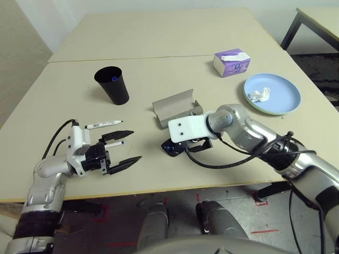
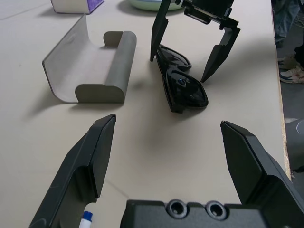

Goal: Organize and tidy the items on the table.

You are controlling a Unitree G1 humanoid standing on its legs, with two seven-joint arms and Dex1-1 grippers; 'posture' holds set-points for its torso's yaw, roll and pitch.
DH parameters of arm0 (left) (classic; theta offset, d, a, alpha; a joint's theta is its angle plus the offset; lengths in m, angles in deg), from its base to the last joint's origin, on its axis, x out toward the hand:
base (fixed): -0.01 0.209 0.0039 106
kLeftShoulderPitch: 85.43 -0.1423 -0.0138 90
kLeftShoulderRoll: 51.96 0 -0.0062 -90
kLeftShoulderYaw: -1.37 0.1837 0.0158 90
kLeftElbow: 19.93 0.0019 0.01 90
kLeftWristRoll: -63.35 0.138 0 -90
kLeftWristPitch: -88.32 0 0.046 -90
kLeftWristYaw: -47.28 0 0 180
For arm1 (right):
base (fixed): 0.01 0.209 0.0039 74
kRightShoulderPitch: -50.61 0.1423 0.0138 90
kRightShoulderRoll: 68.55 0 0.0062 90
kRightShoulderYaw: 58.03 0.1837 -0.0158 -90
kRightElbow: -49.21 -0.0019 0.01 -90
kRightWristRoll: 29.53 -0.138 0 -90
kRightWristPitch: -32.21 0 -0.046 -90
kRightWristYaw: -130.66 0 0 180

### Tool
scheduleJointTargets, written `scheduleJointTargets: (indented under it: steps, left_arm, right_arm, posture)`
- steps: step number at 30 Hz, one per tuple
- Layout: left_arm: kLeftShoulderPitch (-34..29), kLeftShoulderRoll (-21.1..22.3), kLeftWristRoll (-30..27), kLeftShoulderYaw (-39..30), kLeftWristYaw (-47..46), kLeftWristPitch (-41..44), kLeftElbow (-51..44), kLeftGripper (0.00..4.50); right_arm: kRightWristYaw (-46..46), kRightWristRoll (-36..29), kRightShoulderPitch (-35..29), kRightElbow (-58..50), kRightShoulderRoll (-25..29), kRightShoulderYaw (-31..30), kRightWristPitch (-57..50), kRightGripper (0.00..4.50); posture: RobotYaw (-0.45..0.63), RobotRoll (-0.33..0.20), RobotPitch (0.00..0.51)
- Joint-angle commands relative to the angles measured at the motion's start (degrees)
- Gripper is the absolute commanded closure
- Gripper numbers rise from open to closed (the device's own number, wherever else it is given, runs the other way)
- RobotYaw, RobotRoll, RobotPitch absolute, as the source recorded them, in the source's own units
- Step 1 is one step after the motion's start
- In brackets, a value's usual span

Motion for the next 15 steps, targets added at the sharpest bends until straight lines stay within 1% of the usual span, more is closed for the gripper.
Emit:
scheduleJointTargets:
  steps: [1,5,13,15]
  left_arm:
    - [-1.03,-0.3,0.52,-0.05,-0.06,-0.52,-0.75,0.0]
    - [-0.86,-0.6,0.63,0.21,-0.03,-0.51,-0.63,0.0]
    - [-0.26,-0.98,0.84,0.65,-0.54,-0.13,-1.06,0.0]
    - [-0.47,-1.07,0.8,0.77,-0.79,0.08,-1.53,0.0]
  right_arm:
    - [-1.34,1.68,-0.98,-0.24,0.57,0.97,1.29,0.01]
    - [-2.13,2.42,-1.76,-0.43,0.69,1.64,1.88,0.01]
    - [-3.12,3.42,-2.6,-0.95,-0.96,2.83,1.33,0.01]
    - [-3.33,3.48,-2.74,-0.86,-1.38,3.22,1.12,0.39]
  posture:
    - [-0.02,0.0,0.129]
    - [-0.02,0.0,0.127]
    - [-0.02,0.0,0.122]
    - [-0.02,0.0,0.123]
